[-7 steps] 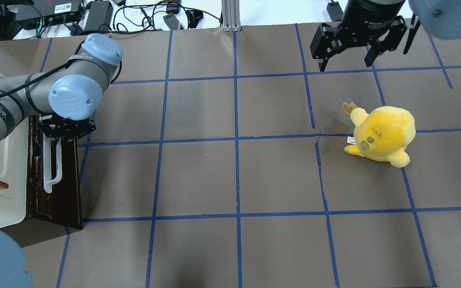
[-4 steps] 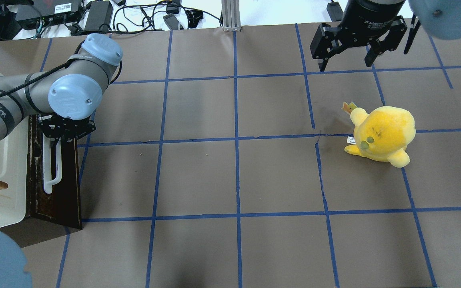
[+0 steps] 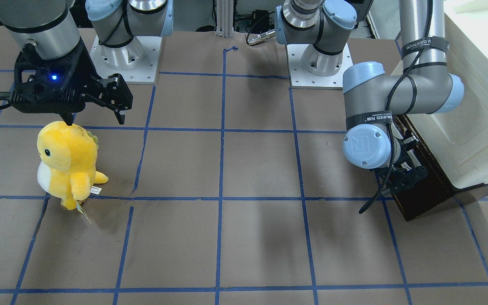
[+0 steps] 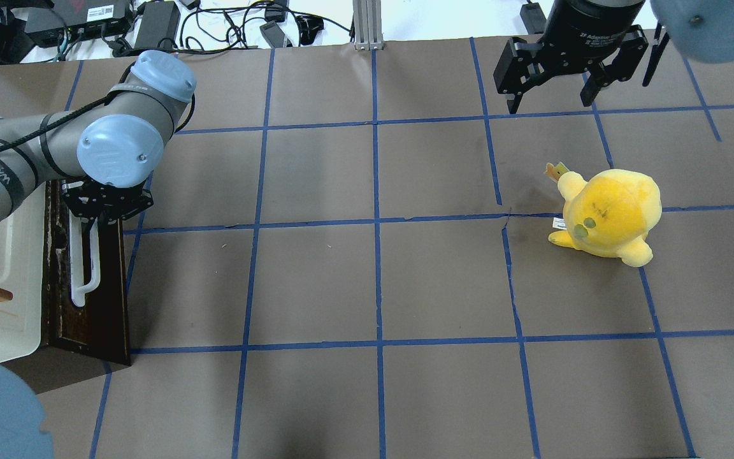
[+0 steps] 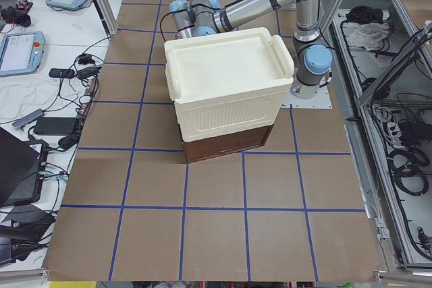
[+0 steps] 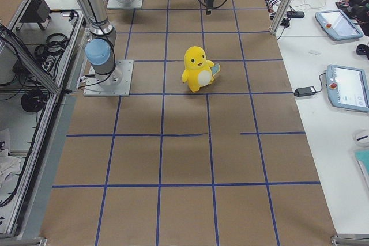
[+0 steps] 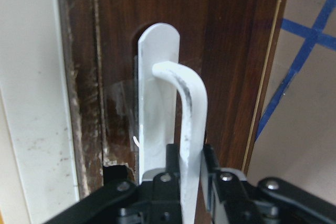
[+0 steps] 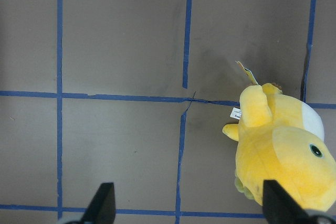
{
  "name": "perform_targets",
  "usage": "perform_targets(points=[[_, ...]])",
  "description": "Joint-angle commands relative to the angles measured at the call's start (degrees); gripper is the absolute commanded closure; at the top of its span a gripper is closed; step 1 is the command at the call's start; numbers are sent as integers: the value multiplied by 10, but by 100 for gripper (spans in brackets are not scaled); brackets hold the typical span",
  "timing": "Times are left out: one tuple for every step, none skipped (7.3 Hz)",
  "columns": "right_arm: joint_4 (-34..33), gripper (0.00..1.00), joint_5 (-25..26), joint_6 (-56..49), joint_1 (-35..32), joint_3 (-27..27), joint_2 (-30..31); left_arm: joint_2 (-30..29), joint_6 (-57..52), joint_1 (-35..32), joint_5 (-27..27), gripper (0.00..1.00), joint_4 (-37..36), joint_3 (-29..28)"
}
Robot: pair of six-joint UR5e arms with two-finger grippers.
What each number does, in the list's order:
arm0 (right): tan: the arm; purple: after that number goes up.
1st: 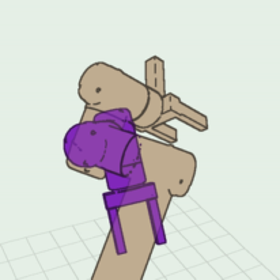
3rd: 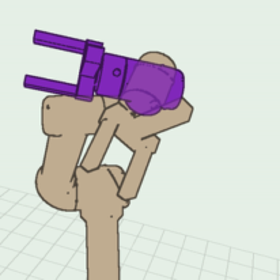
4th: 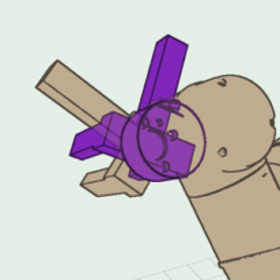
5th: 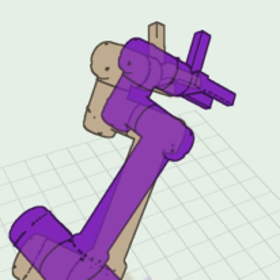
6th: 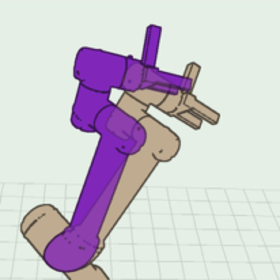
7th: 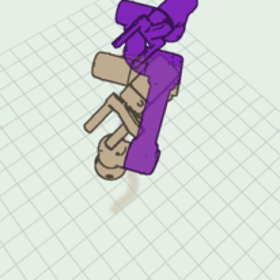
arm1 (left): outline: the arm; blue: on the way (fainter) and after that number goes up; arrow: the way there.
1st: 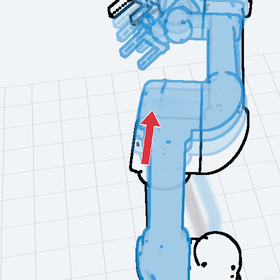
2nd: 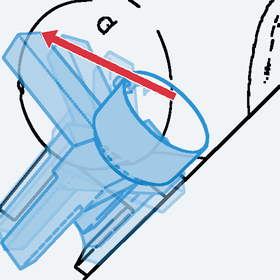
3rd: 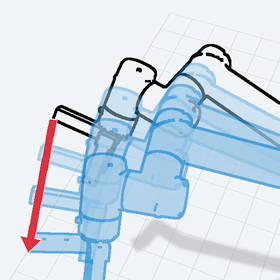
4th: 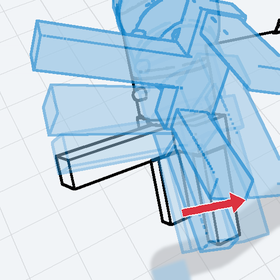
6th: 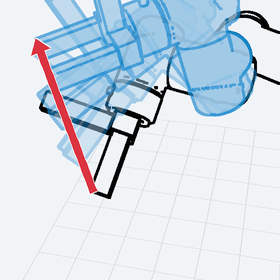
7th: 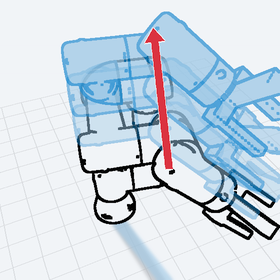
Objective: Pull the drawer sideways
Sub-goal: 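Pull the handle with the left gripper, sliding the drawer outward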
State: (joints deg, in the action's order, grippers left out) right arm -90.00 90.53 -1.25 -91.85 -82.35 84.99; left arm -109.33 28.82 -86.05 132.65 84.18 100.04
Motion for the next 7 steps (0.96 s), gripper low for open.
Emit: perform_targets(points=[[0,0,0,0,0,0,0,-5,0,-3,2,100,0,-2],[0,0,1,0,0,0,0,-6,1,-5,2,100,0,-2],[0,0,1,0,0,0,0,-7,2,-6,0,100,0,-2],[0,0,0,0,0,0,0,-10,10,-7,-1,100,0,-2],[0,0,1,0,0,0,0,-9,10,-16,-1,100,0,-3],[0,0,0,0,0,0,0,-8,10,-18,-1,100,1,-6],[0,0,1,0,0,0,0,-7,10,-18,-1,100,1,-7]])
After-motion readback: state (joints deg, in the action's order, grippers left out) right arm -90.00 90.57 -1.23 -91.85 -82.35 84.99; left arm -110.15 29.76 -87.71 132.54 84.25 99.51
